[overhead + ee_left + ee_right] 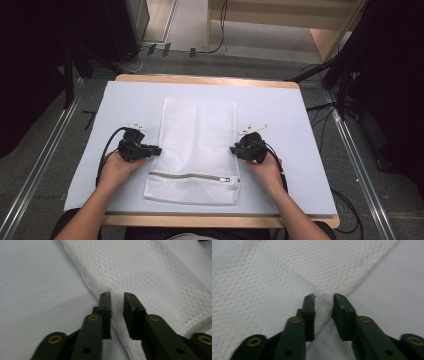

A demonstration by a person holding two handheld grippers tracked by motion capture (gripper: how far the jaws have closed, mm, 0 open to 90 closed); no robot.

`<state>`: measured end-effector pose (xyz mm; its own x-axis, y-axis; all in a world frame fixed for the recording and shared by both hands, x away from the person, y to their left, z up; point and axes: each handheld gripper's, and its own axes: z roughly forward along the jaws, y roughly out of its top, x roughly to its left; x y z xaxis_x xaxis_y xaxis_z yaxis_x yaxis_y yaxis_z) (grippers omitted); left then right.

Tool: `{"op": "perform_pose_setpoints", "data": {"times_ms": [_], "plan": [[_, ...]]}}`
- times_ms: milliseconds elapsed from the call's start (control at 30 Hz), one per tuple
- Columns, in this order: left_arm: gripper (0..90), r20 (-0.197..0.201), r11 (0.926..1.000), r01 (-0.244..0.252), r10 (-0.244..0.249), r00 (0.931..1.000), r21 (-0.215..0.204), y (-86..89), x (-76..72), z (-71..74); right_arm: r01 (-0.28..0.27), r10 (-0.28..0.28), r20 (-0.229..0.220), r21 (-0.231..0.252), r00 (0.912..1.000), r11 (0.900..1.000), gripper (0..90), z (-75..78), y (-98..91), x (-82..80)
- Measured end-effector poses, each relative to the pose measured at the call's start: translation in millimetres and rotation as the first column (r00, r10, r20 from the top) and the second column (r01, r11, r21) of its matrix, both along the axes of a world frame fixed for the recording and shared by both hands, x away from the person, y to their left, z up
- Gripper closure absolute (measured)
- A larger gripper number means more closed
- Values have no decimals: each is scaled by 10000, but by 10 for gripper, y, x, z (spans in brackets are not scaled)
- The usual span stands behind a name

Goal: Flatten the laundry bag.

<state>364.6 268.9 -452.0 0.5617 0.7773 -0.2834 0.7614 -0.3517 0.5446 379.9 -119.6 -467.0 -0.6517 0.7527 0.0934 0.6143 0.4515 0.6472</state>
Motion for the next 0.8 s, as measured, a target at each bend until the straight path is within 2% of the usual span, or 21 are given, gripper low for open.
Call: {"op": "perform_pose_setpoints", "data": {"times_ms": [100, 167, 233, 267, 300, 400, 433, 500, 567, 600, 667, 700, 767, 800], "plan": [[900, -194, 9999, 12, -14, 9998, -142, -33, 34, 4, 115, -70, -745, 600, 9972, 9981, 885, -1, -50, 93], [900, -162, 9999, 38, -40, 9999, -163, -51, 61, 10, 111, -48, -979, 643, 9952, 9979, 894, 12, -46, 153], [900, -127, 9990, -159, 154, 9998, -421, -48, 102, 14, 153, -118, -861, 403, 9962, 9991, 895, 27, -22, 187], [900, -117, 9988, -268, 263, 9996, -419, -38, 130, 17, 91, -69, -696, 316, 9976, 9995, 895, 26, -12, 212], [900, -92, 9983, -363, 360, 9993, -451, -24, 162, 14, 138, -115, -754, 302, 9971, 9994, 895, 27, -2, 245], [900, -100, 9967, -696, 692, 9976, -407, 20, 257, 14, 298, -263, -715, 473, 9971, 9984, 895, 35, 3, 369], [900, -97, 9953, -816, 812, 9967, -522, 29, 285, 18, 268, -229, -711, 537, 9972, 9982, 895, 34, 4, 417], [900, -48, 9961, -814, 813, 9967, -331, 28, 340, 27, 315, -267, -725, 658, 9970, 9973, 895, 28, 13, 503], [900, 139, 9967, -801, 799, 9967, 157, -1, 384, 20, 355, -314, -688, 581, 9971, 9977, 895, 20, 33, 579], [900, 133, 9972, -723, 721, 9973, 179, -2, 404, 18, 357, -320, -629, 587, 9975, 9976, 894, 18, 39, 612], [895, 141, 9966, -822, 822, 9965, -14, -2, 429, 5, 383, -349, -595, 571, 9976, 9976, 889, 13, 48, 670], [875, 84, 9962, -835, 837, 9965, -259, 5, 432, -6, 360, -327, -566, 586, 9979, 9976, 882, 7, 50, 696], [797, -60, 9951, -832, 830, 9965, -544, 26, 425, -6, 359, -296, -756, 837, 9967, 9958, 858, -2, 34, 729], [759, -84, 9958, -740, 737, 9972, -532, 25, 414, 4, 383, -310, -811, 889, 9962, 9953, 838, 3, 17, 733]]}}
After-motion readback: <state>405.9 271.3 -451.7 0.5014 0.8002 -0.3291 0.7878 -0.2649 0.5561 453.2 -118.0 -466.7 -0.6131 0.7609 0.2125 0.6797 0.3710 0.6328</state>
